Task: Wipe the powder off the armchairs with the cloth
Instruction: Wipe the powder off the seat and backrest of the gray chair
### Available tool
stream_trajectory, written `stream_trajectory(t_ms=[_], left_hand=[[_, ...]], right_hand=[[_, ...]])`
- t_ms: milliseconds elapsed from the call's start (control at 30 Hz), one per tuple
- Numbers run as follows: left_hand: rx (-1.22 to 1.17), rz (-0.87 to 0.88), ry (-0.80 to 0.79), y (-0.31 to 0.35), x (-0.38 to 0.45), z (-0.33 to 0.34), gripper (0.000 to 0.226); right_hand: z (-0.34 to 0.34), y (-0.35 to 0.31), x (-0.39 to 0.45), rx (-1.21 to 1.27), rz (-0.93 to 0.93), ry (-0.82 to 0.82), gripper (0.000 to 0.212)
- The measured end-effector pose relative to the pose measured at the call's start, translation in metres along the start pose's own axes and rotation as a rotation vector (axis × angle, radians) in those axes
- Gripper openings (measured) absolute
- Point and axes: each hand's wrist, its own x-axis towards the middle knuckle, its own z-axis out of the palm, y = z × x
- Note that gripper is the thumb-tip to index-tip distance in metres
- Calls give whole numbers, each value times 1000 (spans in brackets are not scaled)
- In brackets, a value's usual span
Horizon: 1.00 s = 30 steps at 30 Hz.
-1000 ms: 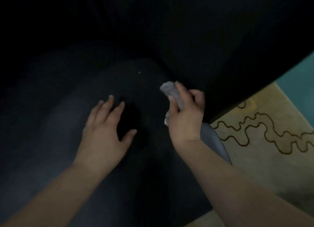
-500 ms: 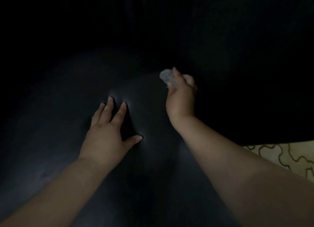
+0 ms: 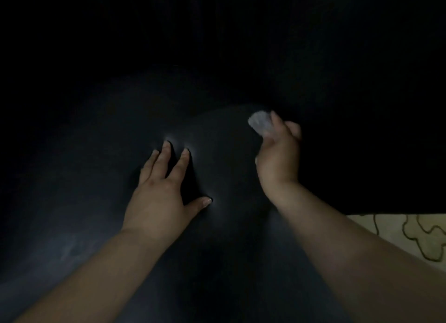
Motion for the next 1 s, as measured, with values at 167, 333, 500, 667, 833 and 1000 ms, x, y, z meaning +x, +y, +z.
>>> stream_trajectory(t_ms=[167, 333, 500, 667, 833, 1000], left_hand=[[-24, -6, -13, -1, -2, 0, 99], [84, 7, -80, -1, -16, -21, 85], [228, -20, -266, -5, -78, -67, 69], [239, -70, -219, -4, -156, -146, 60], [207, -127, -125, -4, -228, -218, 59], [170, -166, -47, -17, -279, -268, 57]], right_hand=[[12, -14, -26, -88, -367, -202, 43], [-40, 18, -93, -113, -435, -404, 42], [-72, -21, -101, -113, -59, -501, 43], [-121, -96, -137, 9, 42, -463, 41], [-162, -157, -180, 87, 14, -528, 38], [-182, -215, -212, 141, 26, -546, 37]])
